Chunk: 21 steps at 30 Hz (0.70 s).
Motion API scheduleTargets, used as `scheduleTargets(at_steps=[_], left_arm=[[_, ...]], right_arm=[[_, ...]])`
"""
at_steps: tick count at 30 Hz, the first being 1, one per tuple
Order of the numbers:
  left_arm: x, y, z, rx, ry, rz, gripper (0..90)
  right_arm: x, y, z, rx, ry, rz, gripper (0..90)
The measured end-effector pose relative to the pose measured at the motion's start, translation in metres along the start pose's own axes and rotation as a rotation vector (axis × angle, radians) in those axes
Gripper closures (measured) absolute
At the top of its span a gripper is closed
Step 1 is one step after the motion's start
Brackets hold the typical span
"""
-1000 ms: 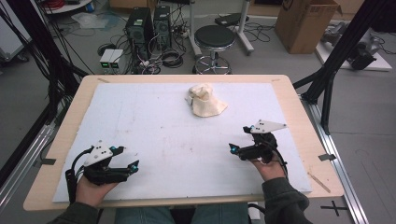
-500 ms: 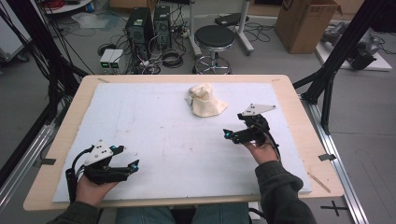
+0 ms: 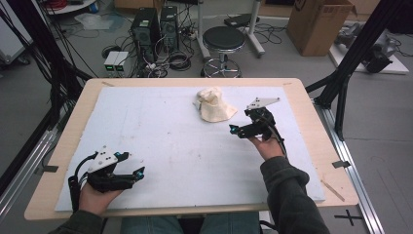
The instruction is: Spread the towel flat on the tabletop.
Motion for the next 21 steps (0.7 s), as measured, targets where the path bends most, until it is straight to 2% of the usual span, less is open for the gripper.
scheduleTargets(at_steps=[2,4,16,21], left_arm=[[0.0,0.0,0.0,-0.001,0.001,0.0,21.8],[0.0,0.0,0.0,0.002,-0.001,0.0,21.8],[0.002,0.0,-0.001,0.0,0.001,0.0,21.8],[0.002,0.001,0.0,-0.003,0.005,0.0,21.8]], right_arm=[[-0.001,-0.001,0.005,0.01,-0.002,0.0,10.5],[-0.003,-0.002,0.011,-0.009,0.008,-0.011,10.6],[-0.01,-0.015,0.033,0.021,-0.001,-0.006,10.9],[-0.014,-0.016,0.053,0.028,0.015,-0.016,10.9]])
Point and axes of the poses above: each handheld gripper's, and its own axes: y roughly backward along the jaws, z roughly out of its top, x roughly to its left, the point moved 10 cm from there along -y, roughly forward along the jaws, and after that the axes turned 14 degrees about x, right-handed, at the moved point
